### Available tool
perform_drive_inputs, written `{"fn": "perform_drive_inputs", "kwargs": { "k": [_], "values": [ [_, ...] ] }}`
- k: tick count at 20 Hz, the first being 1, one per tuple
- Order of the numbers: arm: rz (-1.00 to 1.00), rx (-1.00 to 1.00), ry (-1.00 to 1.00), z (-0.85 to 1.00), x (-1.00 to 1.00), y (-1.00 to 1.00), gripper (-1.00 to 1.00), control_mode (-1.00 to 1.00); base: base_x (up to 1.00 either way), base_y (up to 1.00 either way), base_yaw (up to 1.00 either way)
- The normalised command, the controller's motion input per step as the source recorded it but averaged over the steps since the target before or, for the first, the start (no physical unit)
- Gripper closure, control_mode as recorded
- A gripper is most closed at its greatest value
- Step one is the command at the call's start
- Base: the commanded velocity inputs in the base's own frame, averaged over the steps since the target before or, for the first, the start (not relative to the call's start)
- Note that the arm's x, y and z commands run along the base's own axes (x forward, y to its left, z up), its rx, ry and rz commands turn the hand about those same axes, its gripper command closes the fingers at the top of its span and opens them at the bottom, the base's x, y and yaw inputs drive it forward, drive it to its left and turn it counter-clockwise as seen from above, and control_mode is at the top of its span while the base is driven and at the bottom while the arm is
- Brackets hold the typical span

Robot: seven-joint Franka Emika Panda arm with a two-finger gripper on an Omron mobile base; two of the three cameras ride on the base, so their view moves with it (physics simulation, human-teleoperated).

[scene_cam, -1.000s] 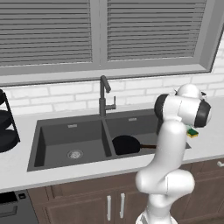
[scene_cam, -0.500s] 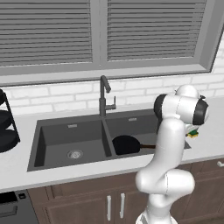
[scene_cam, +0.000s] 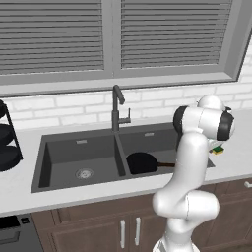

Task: Pick the pan and sponge and place them into the sink. Then turn on the water.

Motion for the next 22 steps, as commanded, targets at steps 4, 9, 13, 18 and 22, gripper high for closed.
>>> {"fn": "perform_drive_inputs", "kwargs": {
  "k": [4,9,13,18,22],
  "values": [
    [0.03,-0.01,0.0,-0.01,0.01,0.07,1.0,-1.0,0.0,0.0,0.0],
    [0.19,0.06,0.0,0.19,-0.01,0.38,1.0,-1.0,0.0,0.0,0.0],
    [0.22,0.08,0.0,0.3,-0.02,0.51,1.0,-1.0,0.0,0.0,0.0],
    [0.2,0.0,0.02,0.07,0.0,0.97,1.0,-1.0,0.0,0.0,0.0],
    [0.2,0.0,0.11,0.0,0.01,0.98,1.0,-1.0,0.0,0.0,0.0]
  ]
}}
